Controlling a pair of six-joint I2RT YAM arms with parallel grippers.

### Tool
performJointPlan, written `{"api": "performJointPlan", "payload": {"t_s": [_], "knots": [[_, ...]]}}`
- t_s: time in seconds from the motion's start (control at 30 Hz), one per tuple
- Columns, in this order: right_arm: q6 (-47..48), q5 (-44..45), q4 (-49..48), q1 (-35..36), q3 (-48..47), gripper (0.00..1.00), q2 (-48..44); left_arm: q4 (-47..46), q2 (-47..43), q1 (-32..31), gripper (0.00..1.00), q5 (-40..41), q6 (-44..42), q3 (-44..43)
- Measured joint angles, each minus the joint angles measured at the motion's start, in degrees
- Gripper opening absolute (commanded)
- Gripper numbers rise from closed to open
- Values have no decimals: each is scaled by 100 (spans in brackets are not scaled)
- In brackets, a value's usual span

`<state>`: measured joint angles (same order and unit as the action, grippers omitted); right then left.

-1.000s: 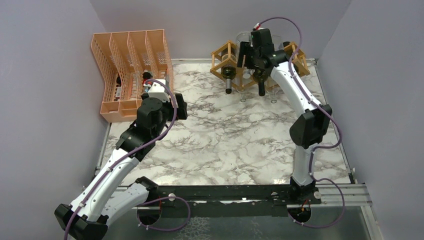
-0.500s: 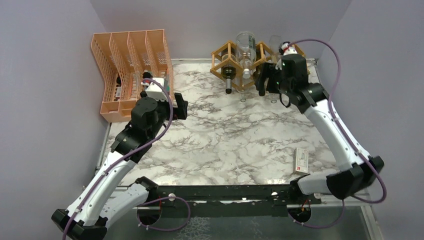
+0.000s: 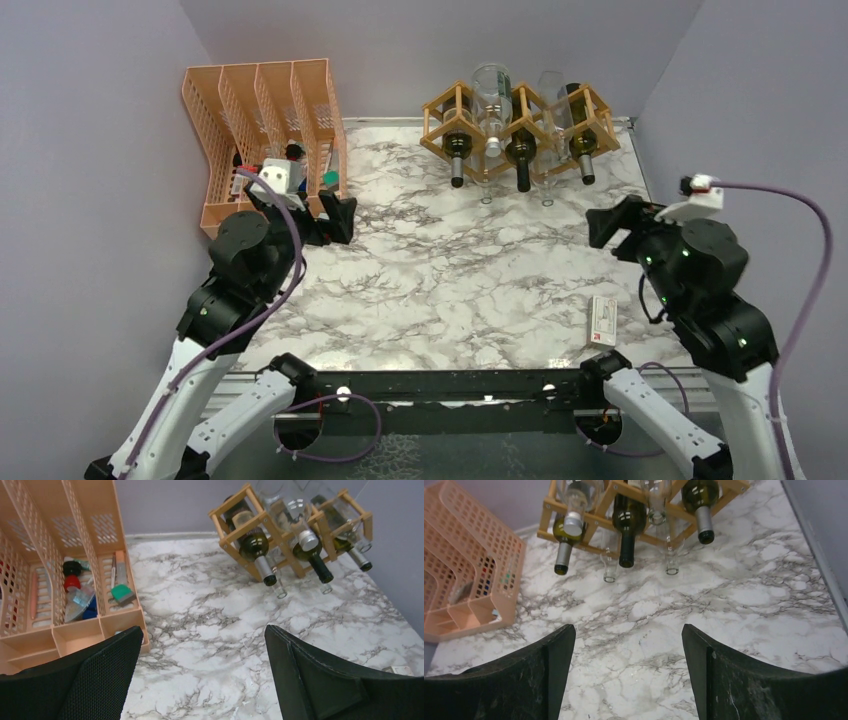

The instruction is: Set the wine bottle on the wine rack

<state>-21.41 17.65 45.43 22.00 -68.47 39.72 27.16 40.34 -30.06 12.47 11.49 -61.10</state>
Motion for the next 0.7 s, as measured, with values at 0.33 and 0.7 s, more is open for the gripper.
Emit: {"api": "performJointPlan", "payload": {"t_s": [0.33, 0.7], "knots": [[199, 293, 319, 0, -848, 83, -667, 302, -549, 0, 99, 107, -251, -1025], [304, 372, 492, 0, -929, 83, -723, 535, -723, 0, 99, 199, -365, -1261]]}}
